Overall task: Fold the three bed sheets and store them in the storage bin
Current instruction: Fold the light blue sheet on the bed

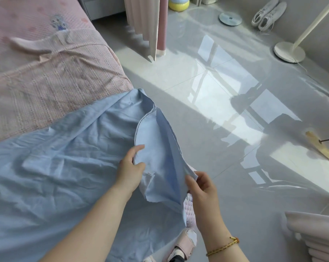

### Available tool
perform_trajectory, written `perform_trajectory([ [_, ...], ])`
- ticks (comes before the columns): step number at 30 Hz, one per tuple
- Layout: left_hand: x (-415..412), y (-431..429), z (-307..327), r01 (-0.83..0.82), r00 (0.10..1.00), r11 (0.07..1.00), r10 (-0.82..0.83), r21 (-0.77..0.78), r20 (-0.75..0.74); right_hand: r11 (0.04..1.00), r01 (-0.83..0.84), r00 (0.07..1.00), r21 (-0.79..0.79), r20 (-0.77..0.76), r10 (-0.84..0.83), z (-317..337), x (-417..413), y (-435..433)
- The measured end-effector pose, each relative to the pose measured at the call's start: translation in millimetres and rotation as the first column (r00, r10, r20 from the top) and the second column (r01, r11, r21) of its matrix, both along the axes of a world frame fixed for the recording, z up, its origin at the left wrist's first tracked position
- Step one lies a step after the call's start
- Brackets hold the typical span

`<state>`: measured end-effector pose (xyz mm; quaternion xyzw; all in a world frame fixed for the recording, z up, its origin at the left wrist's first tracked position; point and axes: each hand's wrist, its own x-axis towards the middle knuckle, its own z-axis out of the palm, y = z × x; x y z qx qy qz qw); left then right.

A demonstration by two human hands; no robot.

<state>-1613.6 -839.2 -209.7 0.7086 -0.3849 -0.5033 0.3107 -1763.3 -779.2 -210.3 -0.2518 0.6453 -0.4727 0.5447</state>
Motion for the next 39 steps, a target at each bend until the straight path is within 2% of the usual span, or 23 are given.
perform_trajectory([
  [3, 2, 8, 17, 0.141, 0.989, 0.987, -0.137, 0.082, -0.061, 0.994, -0.112, 0.991, -0.018, -0.075, 0.110, 14, 14, -1],
  [6, -1, 11, 32, 0.175, 0.952, 0.965, -0.115, 0.196, -0.285, 0.966, -0.256, 0.964, -0.027, -0.088, 0.252, 23, 29, 0],
  [8, -1, 10, 35, 0.204, 0.944, 0.952, -0.129, 0.229, -0.304, 0.943, -0.332, 0.940, -0.029, -0.098, 0.328, 27, 35, -2],
  [10, -3, 8, 33, 0.244, 0.954, 0.944, -0.193, 0.223, -0.228, 0.905, -0.426, 0.901, -0.008, -0.090, 0.424, 28, 29, -8],
  [13, -9, 3, 30, 0.273, 0.962, 0.944, -0.270, 0.185, -0.038, 0.805, -0.591, 0.805, 0.056, -0.029, 0.593, 32, 10, -33],
  [17, -17, -11, 37, 0.377, 0.886, 0.915, -0.402, 0.145, 0.232, 0.853, -0.521, 0.839, -0.031, -0.204, 0.505, 22, -17, -99],
  [18, -23, -11, 40, 0.359, 0.873, 0.923, -0.384, 0.137, 0.300, 0.809, -0.584, 0.794, -0.065, -0.255, 0.553, 22, -22, -121],
  [19, -25, -9, 43, 0.355, 0.852, 0.926, -0.377, 0.129, 0.364, 0.745, -0.662, 0.728, -0.084, -0.310, 0.612, 21, -25, -133],
  [20, -30, -8, 46, 0.285, 0.848, 0.951, -0.309, 0.120, 0.431, 0.628, -0.774, 0.610, -0.086, -0.367, 0.702, 22, -26, -150],
  [22, -39, -1, 49, 0.149, 0.826, 0.989, -0.128, 0.007, 0.549, 0.357, -0.932, 0.340, -0.060, -0.486, 0.805, 27, -20, -169],
  [24, -50, 7, 52, 0.019, 0.816, 0.992, 0.057, -0.126, 0.576, 0.072, -0.996, 0.036, 0.044, -0.558, 0.829, 31, -8, -185],
  [26, -60, 17, 62, -0.064, 0.762, 0.968, 0.203, -0.241, 0.615, -0.192, -0.950, -0.307, 0.246, -0.627, 0.716, 30, 5, -196],
  [28, -67, 32, 75, -0.150, 0.685, 0.947, 0.307, -0.285, 0.660, -0.332, -0.868, -0.495, 0.368, -0.686, 0.533, 31, 14, -199],
  [31, -78, 53, 86, -0.232, 0.633, 0.918, 0.394, -0.322, 0.666, -0.434, -0.700, -0.695, 0.567, -0.682, 0.228, 26, 13, -207],
  [33, -91, 68, 93, -0.374, 0.646, 0.866, 0.500, -0.332, 0.577, -0.427, -0.571, -0.780, 0.701, -0.626, 0.016, 24, 9, -212],
  [34, -96, 76, 92, -0.425, 0.665, 0.844, 0.536, -0.326, 0.521, -0.394, -0.534, -0.807, 0.748, -0.590, -0.028, 23, 6, -215],
  [37, -124, 103, 95, -0.482, 0.651, 0.820, 0.571, -0.309, 0.501, -0.312, -0.518, -0.844, 0.797, -0.535, 0.034, 16, -4, -222],
  [39, -143, 117, 99, -0.511, 0.638, 0.803, 0.593, -0.305, 0.491, -0.261, -0.586, -0.807, 0.767, -0.583, 0.097, 8, -15, -227],
])
